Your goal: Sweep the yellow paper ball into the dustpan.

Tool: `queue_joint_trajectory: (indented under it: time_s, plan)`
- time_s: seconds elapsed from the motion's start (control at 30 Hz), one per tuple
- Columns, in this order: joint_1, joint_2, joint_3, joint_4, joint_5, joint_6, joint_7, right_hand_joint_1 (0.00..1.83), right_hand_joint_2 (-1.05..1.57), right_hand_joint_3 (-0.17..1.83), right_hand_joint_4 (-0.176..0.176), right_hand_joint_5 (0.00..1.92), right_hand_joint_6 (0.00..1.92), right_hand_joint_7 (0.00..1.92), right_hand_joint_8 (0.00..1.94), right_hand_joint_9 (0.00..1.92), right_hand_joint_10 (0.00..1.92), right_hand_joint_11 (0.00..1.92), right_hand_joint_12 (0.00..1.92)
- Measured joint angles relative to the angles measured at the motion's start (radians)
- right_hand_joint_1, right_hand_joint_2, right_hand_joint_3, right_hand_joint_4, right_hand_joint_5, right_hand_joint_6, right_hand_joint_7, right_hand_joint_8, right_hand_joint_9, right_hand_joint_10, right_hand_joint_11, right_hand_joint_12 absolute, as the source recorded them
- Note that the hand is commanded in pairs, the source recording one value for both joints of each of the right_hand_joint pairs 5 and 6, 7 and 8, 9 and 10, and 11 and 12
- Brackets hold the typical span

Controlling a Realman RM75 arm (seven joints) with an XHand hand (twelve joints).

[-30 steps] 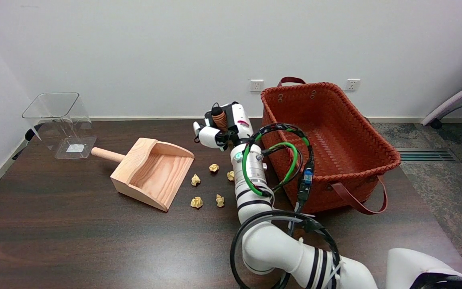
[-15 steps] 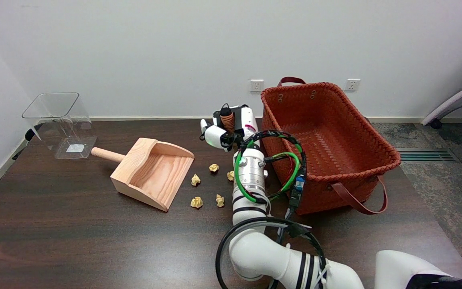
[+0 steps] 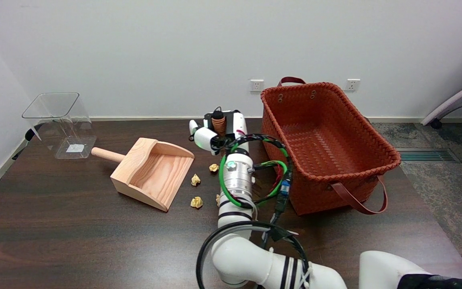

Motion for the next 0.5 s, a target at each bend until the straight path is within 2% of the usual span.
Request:
queue_joint_trajectory:
  time_s: [0.5]
  plan:
    - [0.111,-0.106,-0.023,0.176,0.057,-0.029,0.152,1.12,1.53,0.47,0.0,1.92,1.92,1.92,1.92,1.92,1.92,1.92,1.92]
